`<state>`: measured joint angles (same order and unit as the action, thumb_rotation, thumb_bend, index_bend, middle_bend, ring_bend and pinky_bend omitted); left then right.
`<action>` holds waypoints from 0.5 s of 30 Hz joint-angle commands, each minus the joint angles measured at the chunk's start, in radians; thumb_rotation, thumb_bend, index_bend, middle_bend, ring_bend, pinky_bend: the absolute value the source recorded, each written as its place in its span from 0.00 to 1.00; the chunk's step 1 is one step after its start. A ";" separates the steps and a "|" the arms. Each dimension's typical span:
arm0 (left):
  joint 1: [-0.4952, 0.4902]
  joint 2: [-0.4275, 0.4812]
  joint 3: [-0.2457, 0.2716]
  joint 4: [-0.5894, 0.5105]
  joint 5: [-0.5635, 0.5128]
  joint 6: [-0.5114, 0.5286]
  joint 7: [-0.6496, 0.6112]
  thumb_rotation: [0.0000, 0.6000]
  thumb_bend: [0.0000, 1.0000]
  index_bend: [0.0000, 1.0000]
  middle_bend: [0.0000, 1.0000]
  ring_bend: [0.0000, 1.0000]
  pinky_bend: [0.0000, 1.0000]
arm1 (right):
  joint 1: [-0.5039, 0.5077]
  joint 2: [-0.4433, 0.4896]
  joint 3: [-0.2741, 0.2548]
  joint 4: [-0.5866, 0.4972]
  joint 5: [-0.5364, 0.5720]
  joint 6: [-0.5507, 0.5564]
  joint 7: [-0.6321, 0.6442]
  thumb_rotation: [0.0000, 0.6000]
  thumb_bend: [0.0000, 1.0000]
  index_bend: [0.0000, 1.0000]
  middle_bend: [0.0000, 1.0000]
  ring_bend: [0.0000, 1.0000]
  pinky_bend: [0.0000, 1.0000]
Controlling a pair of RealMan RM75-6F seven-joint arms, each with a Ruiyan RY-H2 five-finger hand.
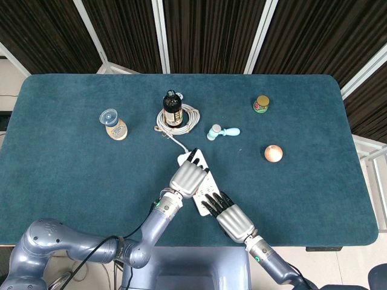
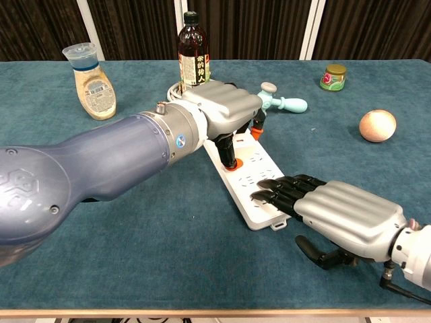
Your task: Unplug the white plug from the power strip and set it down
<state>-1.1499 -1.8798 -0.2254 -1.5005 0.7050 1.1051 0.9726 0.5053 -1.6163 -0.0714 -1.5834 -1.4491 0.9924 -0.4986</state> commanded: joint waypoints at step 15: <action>0.060 0.032 0.042 -0.071 0.033 0.065 -0.016 1.00 0.39 0.66 0.74 0.27 0.13 | -0.007 0.000 -0.007 -0.012 -0.007 0.006 -0.011 1.00 0.71 0.00 0.00 0.00 0.00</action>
<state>-1.0943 -1.8517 -0.1870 -1.5665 0.7343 1.1670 0.9597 0.4983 -1.6163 -0.0786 -1.5953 -1.4560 0.9981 -0.5095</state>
